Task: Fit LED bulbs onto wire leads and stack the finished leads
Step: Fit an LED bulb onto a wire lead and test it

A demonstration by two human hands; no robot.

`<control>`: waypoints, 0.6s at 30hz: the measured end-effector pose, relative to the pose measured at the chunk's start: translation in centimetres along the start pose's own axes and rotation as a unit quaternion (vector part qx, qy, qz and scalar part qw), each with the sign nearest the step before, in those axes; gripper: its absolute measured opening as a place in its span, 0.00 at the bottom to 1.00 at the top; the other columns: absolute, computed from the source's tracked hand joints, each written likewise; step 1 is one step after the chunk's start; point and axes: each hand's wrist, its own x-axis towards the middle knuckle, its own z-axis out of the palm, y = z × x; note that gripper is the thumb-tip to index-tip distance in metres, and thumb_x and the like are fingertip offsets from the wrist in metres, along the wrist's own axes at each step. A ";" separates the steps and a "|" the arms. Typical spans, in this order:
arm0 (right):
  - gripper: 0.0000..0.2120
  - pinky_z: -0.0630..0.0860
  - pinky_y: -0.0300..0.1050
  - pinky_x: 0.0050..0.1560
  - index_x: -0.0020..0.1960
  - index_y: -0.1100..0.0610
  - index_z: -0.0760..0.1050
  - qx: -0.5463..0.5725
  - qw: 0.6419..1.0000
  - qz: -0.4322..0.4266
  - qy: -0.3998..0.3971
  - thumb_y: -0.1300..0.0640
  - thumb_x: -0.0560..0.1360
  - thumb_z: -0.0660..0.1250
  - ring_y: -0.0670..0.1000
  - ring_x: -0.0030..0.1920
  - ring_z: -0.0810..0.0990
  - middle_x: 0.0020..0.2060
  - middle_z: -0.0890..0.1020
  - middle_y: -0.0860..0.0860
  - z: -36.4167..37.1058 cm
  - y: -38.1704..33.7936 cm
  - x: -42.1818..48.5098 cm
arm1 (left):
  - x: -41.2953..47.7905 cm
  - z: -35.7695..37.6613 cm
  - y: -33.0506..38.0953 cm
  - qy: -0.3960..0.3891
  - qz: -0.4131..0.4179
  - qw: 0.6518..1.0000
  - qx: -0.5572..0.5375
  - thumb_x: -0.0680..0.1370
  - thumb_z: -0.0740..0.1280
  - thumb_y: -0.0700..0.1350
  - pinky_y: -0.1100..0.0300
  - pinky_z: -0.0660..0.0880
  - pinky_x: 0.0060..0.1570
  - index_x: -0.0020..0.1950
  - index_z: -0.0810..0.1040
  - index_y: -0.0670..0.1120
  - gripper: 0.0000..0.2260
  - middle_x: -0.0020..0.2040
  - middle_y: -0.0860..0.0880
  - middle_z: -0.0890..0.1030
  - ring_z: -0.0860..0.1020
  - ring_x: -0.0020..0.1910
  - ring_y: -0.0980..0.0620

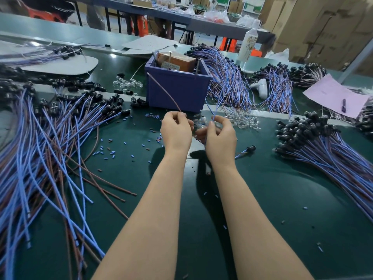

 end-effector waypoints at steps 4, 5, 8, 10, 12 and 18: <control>0.09 0.78 0.52 0.52 0.59 0.55 0.72 -0.051 0.998 -0.038 -0.027 0.61 0.80 0.58 0.49 0.35 0.80 0.29 0.80 0.46 0.1 -0.1 -0.2 | -0.1 0.0 0.0 -0.002 0.028 0.999 0.016 0.81 0.58 0.40 0.65 0.74 0.37 0.45 0.73 0.44 0.07 0.32 0.52 0.77 0.76 0.30 0.58; 0.10 0.78 0.50 0.50 0.60 0.56 0.73 -0.063 0.997 -0.039 -0.033 0.60 0.79 0.59 0.48 0.34 0.79 0.29 0.80 0.47 0.1 0.0 -0.2 | -0.1 -0.1 0.0 -0.004 0.034 0.999 0.022 0.81 0.58 0.40 0.62 0.75 0.40 0.45 0.73 0.44 0.07 0.32 0.52 0.77 0.76 0.31 0.57; 0.11 0.76 0.40 0.46 0.60 0.57 0.75 -0.087 0.995 -0.035 -0.040 0.61 0.79 0.59 0.47 0.32 0.78 0.28 0.79 0.45 0.0 0.1 -0.1 | -0.2 -0.1 -0.1 -0.010 0.053 0.998 0.040 0.81 0.58 0.40 0.58 0.75 0.43 0.44 0.73 0.45 0.07 0.32 0.53 0.77 0.77 0.33 0.54; 0.11 0.72 0.31 0.39 0.58 0.57 0.77 -0.101 0.993 -0.038 -0.040 0.61 0.79 0.60 0.45 0.31 0.77 0.28 0.78 0.45 0.0 0.0 0.0 | -0.2 -0.1 -0.1 -0.016 0.063 0.997 0.050 0.80 0.59 0.40 0.58 0.76 0.43 0.45 0.74 0.44 0.07 0.31 0.53 0.77 0.77 0.33 0.55; 0.11 0.69 0.27 0.36 0.58 0.57 0.78 -0.112 0.992 -0.044 -0.039 0.61 0.79 0.60 0.47 0.33 0.77 0.30 0.79 0.46 0.0 0.0 0.0 | -0.3 0.0 -0.1 -0.022 0.067 0.996 0.055 0.80 0.59 0.41 0.58 0.76 0.42 0.45 0.75 0.44 0.07 0.31 0.54 0.77 0.77 0.33 0.54; 0.12 0.70 0.28 0.37 0.60 0.57 0.77 -0.115 0.991 -0.049 -0.043 0.61 0.79 0.60 0.44 0.32 0.77 0.32 0.79 0.48 -0.1 0.0 -0.1 | -0.2 -0.1 -0.1 -0.022 0.057 0.997 0.042 0.80 0.59 0.40 0.55 0.77 0.43 0.45 0.74 0.44 0.07 0.31 0.52 0.77 0.78 0.35 0.50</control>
